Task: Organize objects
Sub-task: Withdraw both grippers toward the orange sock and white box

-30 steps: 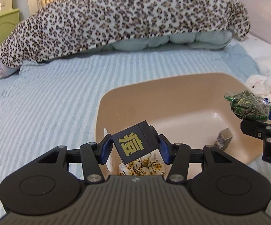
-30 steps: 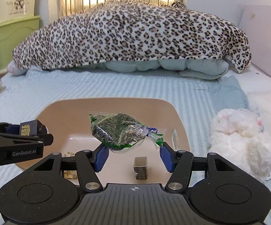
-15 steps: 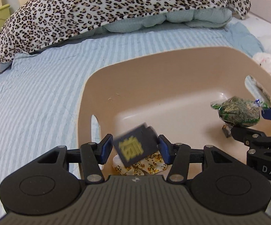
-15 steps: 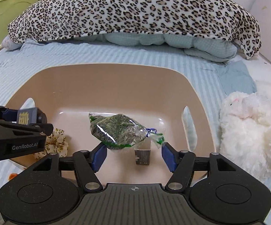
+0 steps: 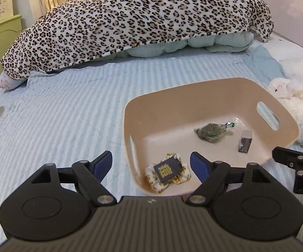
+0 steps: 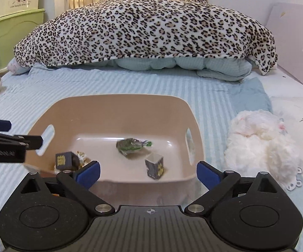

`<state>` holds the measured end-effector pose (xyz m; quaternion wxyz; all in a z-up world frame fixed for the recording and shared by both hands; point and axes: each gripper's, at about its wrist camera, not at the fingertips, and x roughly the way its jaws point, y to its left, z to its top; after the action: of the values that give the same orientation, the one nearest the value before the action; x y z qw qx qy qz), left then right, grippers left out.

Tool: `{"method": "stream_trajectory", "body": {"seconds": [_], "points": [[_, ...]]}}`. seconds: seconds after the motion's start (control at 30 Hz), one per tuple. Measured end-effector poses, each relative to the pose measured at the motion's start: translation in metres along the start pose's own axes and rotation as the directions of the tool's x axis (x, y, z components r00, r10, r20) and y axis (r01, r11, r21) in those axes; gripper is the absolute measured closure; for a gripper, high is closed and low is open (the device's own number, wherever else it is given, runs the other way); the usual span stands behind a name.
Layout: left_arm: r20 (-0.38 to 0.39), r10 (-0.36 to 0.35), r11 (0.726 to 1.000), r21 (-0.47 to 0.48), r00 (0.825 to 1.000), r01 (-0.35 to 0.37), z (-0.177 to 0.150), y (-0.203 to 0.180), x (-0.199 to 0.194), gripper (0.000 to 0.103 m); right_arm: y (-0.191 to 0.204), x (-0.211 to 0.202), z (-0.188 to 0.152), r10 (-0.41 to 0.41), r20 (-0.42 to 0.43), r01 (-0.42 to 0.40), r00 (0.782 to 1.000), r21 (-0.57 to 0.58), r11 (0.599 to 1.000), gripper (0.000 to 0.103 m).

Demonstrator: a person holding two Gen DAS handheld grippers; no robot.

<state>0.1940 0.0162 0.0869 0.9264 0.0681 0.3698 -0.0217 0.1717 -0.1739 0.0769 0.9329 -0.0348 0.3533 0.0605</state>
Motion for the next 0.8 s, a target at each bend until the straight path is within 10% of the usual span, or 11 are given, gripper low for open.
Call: {"method": "stream_trajectory", "body": {"seconds": [0.8], "points": [[-0.234, 0.023, 0.996, 0.090, 0.972, -0.002, -0.084, 0.016, 0.032, 0.018, -0.016, 0.032, -0.082, -0.066, -0.234, 0.061, 0.970, -0.029, 0.998, 0.000]]}}
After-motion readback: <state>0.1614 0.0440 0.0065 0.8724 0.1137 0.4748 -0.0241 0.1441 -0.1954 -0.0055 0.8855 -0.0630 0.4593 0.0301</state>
